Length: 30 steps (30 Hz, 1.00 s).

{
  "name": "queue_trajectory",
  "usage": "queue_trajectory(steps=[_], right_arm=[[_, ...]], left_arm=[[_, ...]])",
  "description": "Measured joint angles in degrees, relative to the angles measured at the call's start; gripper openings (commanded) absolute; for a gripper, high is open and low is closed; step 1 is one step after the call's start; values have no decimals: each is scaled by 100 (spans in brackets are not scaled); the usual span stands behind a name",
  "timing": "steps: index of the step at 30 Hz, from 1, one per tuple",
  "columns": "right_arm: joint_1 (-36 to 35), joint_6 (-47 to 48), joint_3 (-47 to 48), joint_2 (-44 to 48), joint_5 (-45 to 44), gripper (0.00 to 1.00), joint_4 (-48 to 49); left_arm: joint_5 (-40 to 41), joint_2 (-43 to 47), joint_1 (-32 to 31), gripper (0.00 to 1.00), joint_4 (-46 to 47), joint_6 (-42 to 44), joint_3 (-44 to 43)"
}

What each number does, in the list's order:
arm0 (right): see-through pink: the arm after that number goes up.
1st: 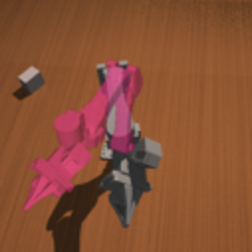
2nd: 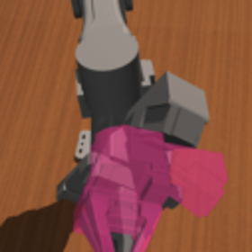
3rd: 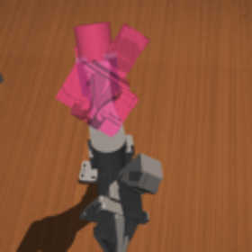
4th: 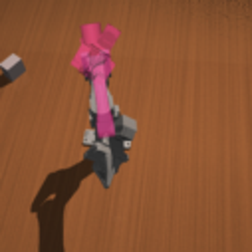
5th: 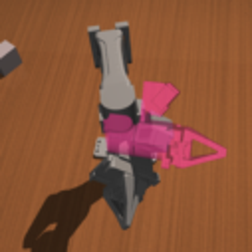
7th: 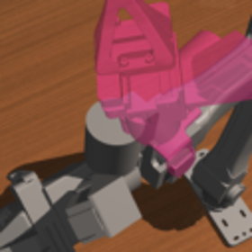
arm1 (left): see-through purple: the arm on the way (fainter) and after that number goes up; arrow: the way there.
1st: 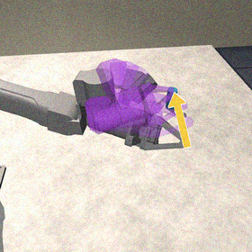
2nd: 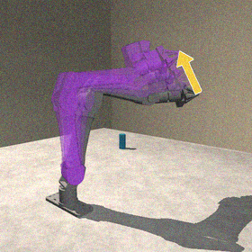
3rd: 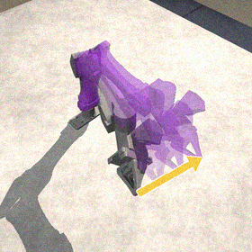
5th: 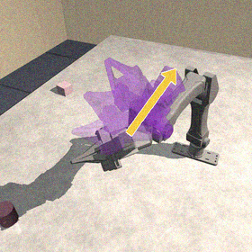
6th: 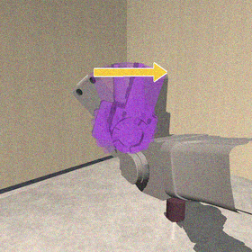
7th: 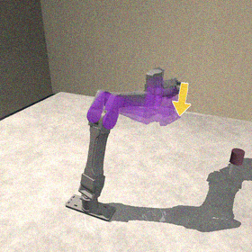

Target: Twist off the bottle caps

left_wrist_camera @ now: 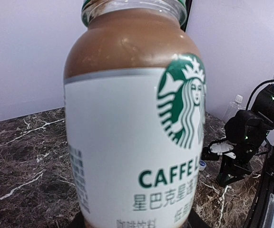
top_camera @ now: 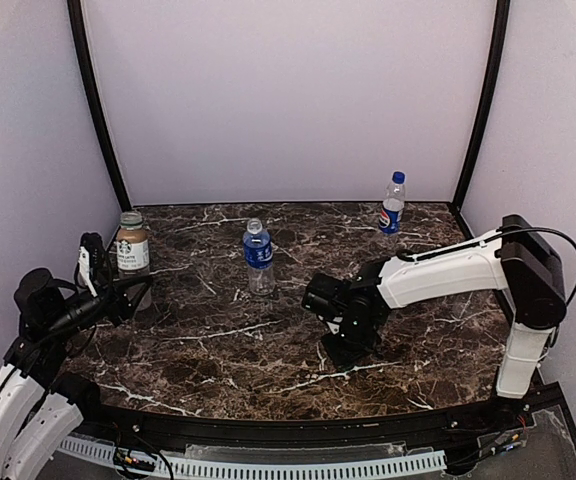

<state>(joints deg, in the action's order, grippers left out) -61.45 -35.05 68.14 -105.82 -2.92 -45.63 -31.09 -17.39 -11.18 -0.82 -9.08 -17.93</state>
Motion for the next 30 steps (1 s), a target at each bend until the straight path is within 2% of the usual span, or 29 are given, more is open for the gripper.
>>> queue_trajectory(steps=[3,4,8,13,14,19,23,26,30], right_arm=[[0,-39,61,-74,42,1,20],[0,-61,98,-103,59,9,13],[-4,-85,184,-168,61,61,-7],[-9,-79,262,-197,35,94,-72],[-17,-101,284,-197,17,98,-129],[-140,179,925,-197,-221,99,-588],[-544,837,2424,-197,-820,99,-785],[-896,1644,3246,-94,-949,99,-136],[-1154,2662,3252,350,-162,99,1742]], left_arm=[[-42,129,210,40,251,-177,116],[-52,164,260,40,299,-219,142],[-107,243,356,40,433,-317,160],[-162,251,358,40,533,-363,160],[-175,251,358,40,544,-363,160],[-321,249,358,40,551,-350,160],[-584,251,358,40,551,-223,162],[-970,267,358,41,605,-90,232],[-1576,273,358,42,675,81,380]])
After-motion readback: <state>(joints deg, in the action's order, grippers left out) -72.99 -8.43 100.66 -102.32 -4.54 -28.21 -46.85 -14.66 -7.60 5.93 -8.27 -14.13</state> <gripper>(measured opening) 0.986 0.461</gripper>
